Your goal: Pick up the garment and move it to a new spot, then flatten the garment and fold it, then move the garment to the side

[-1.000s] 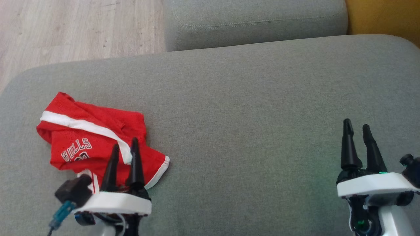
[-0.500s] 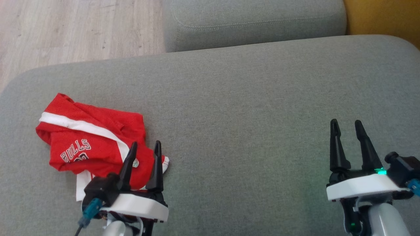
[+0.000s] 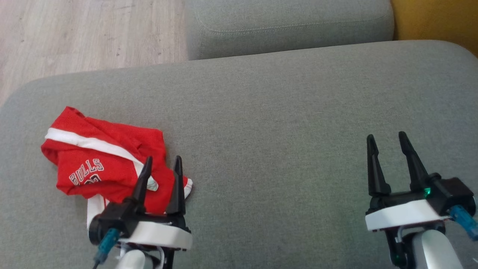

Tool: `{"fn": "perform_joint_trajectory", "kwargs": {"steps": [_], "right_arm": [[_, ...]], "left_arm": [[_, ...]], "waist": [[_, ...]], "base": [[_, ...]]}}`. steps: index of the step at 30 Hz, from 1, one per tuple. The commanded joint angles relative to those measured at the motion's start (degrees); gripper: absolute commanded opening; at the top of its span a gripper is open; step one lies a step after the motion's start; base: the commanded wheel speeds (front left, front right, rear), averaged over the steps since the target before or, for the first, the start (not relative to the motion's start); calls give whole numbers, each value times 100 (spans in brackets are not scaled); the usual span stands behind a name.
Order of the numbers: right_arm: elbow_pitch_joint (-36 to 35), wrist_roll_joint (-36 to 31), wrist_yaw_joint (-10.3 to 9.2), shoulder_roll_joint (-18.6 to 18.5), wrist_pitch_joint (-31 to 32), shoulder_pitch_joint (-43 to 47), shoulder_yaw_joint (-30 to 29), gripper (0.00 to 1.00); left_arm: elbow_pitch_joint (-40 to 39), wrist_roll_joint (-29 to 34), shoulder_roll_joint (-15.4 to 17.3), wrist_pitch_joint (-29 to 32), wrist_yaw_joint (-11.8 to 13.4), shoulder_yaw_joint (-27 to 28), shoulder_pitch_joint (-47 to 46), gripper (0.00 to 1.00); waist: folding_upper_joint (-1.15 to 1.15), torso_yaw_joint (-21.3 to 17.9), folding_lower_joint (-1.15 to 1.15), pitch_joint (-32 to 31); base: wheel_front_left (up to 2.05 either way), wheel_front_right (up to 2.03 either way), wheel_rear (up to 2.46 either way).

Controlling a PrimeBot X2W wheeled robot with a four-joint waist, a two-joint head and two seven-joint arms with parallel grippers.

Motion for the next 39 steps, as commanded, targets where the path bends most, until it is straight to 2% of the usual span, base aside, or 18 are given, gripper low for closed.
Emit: {"fn": "perform_joint_trajectory", "kwargs": {"steps": [1,13,18,24,28,34,39], "right_arm": [[-238,-217,20,-55,-106,-181,155,100],[-311,-1135,21,-59,-291,-159,313,100],[-361,-1658,22,-61,-376,-157,425,100],[-414,-2131,23,-63,-471,-147,516,100],[-376,-1670,23,-63,-471,-115,526,100],[-116,-101,23,-63,-471,-46,396,100],[167,513,23,-63,-471,49,376,100]], "left_arm": [[-276,155,-25,-98,49,217,-257,100],[-288,841,-160,-285,-36,311,-197,100],[-184,1541,-86,-370,-64,84,-247,100],[158,2312,17,-465,172,-210,-329,100],[113,1804,-115,-465,202,-1,-285,100],[86,856,-247,-465,-36,433,-161,100],[347,62,-276,-465,-317,494,-71,100]], "waist": [[0,8,0,-13],[0,64,0,-61],[0,80,0,-81],[0,66,0,-110],[0,64,0,-99],[0,73,0,-75],[0,90,0,-80]], "base": [[0,0,0],[0,0,0],[0,0,0],[0,0,0],[0,0,0],[0,0,0],[0,0,0]]}}
